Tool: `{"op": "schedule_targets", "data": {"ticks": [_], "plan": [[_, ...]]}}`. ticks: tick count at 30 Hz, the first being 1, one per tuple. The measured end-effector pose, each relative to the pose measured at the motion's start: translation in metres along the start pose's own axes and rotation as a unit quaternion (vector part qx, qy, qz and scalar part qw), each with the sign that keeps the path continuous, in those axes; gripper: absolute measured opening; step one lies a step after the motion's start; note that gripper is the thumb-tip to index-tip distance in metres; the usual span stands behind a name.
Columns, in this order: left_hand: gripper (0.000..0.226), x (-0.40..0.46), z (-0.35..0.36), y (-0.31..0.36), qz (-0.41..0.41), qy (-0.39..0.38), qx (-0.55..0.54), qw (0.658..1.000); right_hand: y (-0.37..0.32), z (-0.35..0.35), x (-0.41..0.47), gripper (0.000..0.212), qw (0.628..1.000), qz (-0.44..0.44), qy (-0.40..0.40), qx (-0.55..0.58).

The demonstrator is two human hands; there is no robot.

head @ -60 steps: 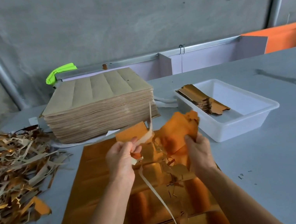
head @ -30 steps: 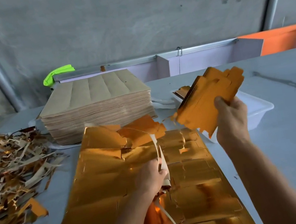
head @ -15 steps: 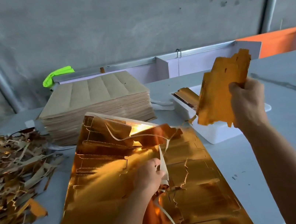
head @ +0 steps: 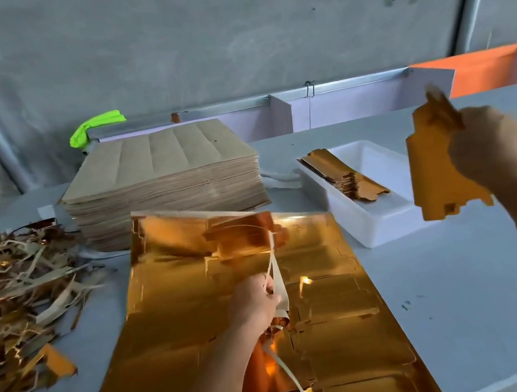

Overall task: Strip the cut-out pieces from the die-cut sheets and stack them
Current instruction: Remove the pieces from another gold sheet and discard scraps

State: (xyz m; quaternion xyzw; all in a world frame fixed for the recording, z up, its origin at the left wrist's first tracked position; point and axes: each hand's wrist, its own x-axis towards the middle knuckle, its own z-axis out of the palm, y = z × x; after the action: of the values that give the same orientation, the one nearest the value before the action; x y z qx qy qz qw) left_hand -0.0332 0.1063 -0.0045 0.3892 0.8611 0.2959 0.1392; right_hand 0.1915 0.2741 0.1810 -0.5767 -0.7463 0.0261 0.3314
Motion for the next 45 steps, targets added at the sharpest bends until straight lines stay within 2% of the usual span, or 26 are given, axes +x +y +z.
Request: {"op": "schedule_targets", "data": {"ticks": [3, 7, 10, 12, 16, 19, 21, 24, 26, 28, 30, 31, 33, 35, 37, 39, 40, 45], "plan": [[0.015, 0.0, -0.004, 0.001, -0.01, -0.016, -0.034, 0.999, -0.003, 0.0, -0.009, 0.019, 0.999, -0.006, 0.013, 0.038], [0.009, -0.006, -0.017, -0.002, -0.02, -0.006, -0.133, 0.991, -0.019, 0.036, -0.045, 0.019, 0.991, -0.045, -0.033, 0.12], [0.018, -0.014, -0.035, -0.004, -0.037, 0.008, -0.204, 0.978, -0.034, 0.071, -0.073, 0.021, 0.977, -0.068, -0.059, 0.193], [0.019, -0.016, -0.051, -0.003, -0.067, -0.01, -0.265, 0.962, -0.045, 0.09, -0.087, 0.021, 0.968, -0.085, -0.062, 0.227], [0.015, -0.016, -0.077, 0.004, -0.115, -0.124, -0.412, 0.895, -0.07, 0.114, -0.115, 0.02, 0.948, -0.129, -0.091, 0.275], [0.01, -0.017, -0.089, 0.012, -0.124, -0.183, -0.531, 0.818, -0.083, 0.118, -0.132, 0.024, 0.92, -0.189, -0.115, 0.323], [0.011, -0.016, -0.095, 0.016, -0.105, -0.192, -0.591, 0.777, -0.085, 0.123, -0.139, 0.025, 0.902, -0.204, -0.154, 0.349], [0.013, -0.011, -0.101, 0.019, -0.08, -0.185, -0.631, 0.749, -0.088, 0.126, -0.152, 0.023, 0.835, -0.178, -0.249, 0.458], [0.014, -0.008, -0.102, 0.019, -0.081, -0.175, -0.668, 0.719, -0.088, 0.13, -0.161, 0.024, 0.802, -0.141, -0.287, 0.505], [0.014, -0.007, -0.101, 0.02, -0.093, -0.159, -0.69, 0.7, -0.088, 0.132, -0.166, 0.024, 0.802, -0.078, -0.278, 0.523], [0.016, -0.004, -0.099, 0.021, -0.131, -0.121, -0.687, 0.705, -0.084, 0.134, -0.164, 0.023, 0.839, -0.019, -0.213, 0.501], [0.025, -0.002, -0.098, 0.021, -0.158, -0.098, -0.689, 0.701, -0.08, 0.134, -0.162, 0.021, 0.859, 0.005, -0.17, 0.484], [0.044, 0.001, -0.099, 0.022, -0.191, -0.077, -0.723, 0.66, -0.075, 0.131, -0.16, 0.019, 0.875, 0.03, -0.113, 0.469], [0.036, -0.001, -0.099, 0.029, -0.192, -0.086, -0.77, 0.603, -0.075, 0.128, -0.164, 0.024, 0.867, 0.02, -0.128, 0.481], [0.029, -0.003, -0.093, 0.039, -0.189, -0.078, -0.801, 0.562, -0.08, 0.128, -0.172, 0.025, 0.842, 0.002, -0.175, 0.51], [0.044, -0.004, -0.084, 0.047, -0.189, -0.075, -0.824, 0.53, -0.087, 0.126, -0.178, 0.027, 0.817, -0.017, -0.195, 0.542], [0.046, -0.005, -0.08, 0.051, -0.188, -0.078, -0.829, 0.52, -0.09, 0.125, -0.179, 0.028, 0.808, -0.028, -0.199, 0.553], [0.031, -0.003, -0.077, 0.063, -0.213, -0.064, -0.82, 0.527, -0.09, 0.123, -0.183, 0.032, 0.756, -0.059, -0.242, 0.606]]}}
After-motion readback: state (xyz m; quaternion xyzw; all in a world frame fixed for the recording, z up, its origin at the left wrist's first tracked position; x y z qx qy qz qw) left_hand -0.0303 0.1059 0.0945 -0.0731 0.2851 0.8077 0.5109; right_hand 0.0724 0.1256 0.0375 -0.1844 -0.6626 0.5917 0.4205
